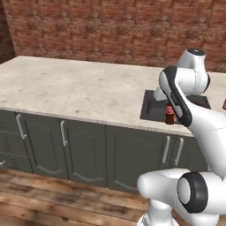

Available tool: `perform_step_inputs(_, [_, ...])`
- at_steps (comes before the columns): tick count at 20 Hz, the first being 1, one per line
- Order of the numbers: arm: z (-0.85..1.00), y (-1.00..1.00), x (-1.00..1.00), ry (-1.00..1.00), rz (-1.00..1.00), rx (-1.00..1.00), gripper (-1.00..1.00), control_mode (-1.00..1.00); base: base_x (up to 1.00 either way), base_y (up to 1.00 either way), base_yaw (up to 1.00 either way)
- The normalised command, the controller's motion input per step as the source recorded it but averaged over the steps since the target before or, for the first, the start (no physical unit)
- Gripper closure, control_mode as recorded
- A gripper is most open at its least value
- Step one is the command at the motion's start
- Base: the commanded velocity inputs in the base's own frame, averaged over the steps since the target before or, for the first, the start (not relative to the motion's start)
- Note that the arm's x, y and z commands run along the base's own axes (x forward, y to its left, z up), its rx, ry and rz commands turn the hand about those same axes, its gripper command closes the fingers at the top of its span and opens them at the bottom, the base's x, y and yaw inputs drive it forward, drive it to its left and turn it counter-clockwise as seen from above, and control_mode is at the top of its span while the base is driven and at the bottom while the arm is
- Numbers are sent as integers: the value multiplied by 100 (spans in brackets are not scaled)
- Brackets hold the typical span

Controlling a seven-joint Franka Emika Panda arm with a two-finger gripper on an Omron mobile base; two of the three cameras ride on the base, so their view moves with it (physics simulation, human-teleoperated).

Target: Place the large bottle from the dining counter next to the other large bottle outside the sink, and place the small bottle from the dining counter next to the other small bottle inside the sink.

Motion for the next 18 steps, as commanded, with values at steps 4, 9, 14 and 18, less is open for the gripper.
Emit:
perform_step_inputs(4, [0,0,0,0,0,0,100,100,100,-8,5])
perform_step_inputs(9, [0,0,0,0,0,0,100,100,100,-17,3])
perform_step_inputs(14, [0,0,0,0,0,0,100,100,100,-21,0])
perform_step_inputs(18, [0,0,0,0,0,0,100,100,17,4,-22])
